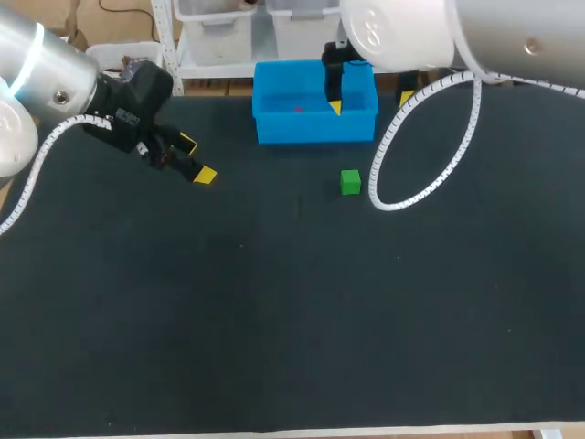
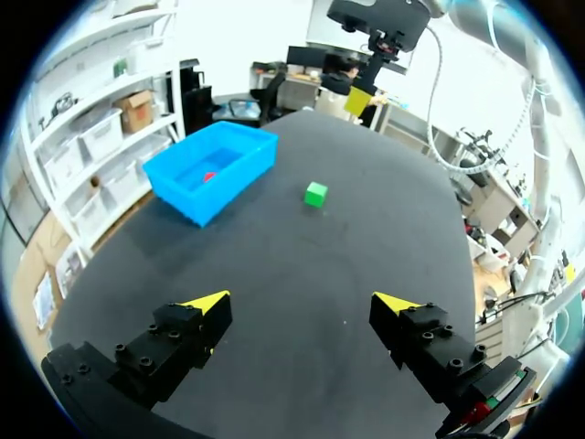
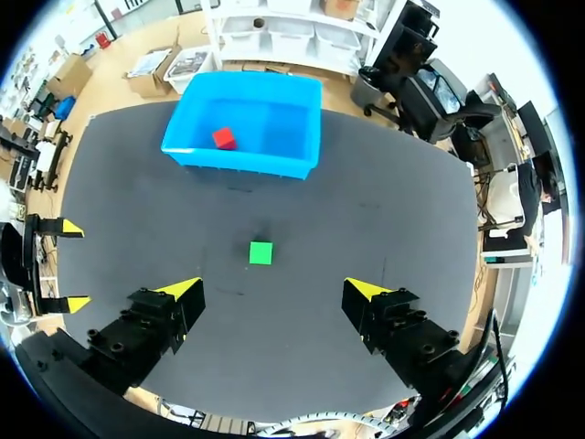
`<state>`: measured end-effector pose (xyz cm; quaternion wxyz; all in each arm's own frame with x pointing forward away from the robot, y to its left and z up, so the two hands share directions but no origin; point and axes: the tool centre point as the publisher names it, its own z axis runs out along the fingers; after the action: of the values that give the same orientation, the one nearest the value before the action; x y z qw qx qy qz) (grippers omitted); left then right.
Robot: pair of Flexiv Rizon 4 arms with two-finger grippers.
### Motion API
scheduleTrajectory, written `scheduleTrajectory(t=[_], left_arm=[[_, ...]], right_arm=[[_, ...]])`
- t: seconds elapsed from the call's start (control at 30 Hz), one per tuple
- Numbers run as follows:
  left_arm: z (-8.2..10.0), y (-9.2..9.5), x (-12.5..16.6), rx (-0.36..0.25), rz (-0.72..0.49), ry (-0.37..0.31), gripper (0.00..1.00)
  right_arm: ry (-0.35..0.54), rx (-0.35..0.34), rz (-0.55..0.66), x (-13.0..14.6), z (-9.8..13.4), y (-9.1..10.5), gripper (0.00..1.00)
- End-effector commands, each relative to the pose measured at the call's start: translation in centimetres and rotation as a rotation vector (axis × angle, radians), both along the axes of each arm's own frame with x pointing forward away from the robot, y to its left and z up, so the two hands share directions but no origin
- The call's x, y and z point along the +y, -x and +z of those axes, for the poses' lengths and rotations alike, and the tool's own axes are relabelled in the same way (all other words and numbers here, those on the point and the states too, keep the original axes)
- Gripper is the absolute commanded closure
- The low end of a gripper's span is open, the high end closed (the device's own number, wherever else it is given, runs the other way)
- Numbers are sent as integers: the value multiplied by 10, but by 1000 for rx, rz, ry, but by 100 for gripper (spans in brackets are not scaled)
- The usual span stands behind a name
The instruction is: Use the left arm to pick the red cube and place it into the blue plastic box first, then use the right arm to grasp the green cube and put it into the same blue plastic box after the first action is fully finished.
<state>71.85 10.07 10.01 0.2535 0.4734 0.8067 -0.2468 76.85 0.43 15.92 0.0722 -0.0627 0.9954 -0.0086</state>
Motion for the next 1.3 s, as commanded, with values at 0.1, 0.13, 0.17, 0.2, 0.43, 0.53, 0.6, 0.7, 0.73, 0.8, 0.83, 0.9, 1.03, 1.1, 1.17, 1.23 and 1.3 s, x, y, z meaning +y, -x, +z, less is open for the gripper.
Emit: scheduleTrajectory(t=[0.1,0.13,0.17,0.2,0.43,0.53,0.6,0.7,0.73,0.8,0.83,0.9,1.03,1.1,1.17,1.23,1.3], left_arm=[[-1,0,1,-4,-2,6,0],[-1,0,1,-4,-2,6,0],[-1,0,1,-4,-2,6,0],[-1,0,1,-4,-2,6,0],[-1,0,1,-4,-2,6,0],[-1,0,1,-4,-2,6,0],[-1,0,1,-4,-2,6,0],[-1,0,1,-4,-2,6,0],[-1,0,1,-4,-2,6,0],[-1,0,1,-4,-2,6,0],[-1,0,1,-4,-2,6,0],[-1,0,1,-4,-2,6,0],[-1,0,1,-4,-2,6,0],[-1,0,1,-4,-2,6,0],[-1,0,1,-4,-2,6,0],[-1,0,1,-4,-2,6,0],[-1,0,1,-4,-2,6,0]], right_arm=[[-3,9,6,6,-6,-6,0],[-4,8,9,7,-7,-6,0],[-4,9,12,8,-10,-5,0],[-4,11,14,9,-12,-5,0],[-5,21,6,16,-27,-5,0],[1,20,-16,18,-36,-7,0],[7,23,-30,18,-41,-8,0],[19,30,-43,19,-49,-10,0],[20,34,-47,20,-52,-10,0],[29,37,-47,21,-56,-10,0],[32,42,-47,22,-59,-10,0],[36,43,-46,23,-64,-10,0],[36,43,-48,26,-74,-10,0],[28,43,-56,27,-79,-9,0],[26,43,-60,27,-83,-9,0],[19,42,-68,28,-88,-8,0],[15,41,-72,28,-93,-7,0]])
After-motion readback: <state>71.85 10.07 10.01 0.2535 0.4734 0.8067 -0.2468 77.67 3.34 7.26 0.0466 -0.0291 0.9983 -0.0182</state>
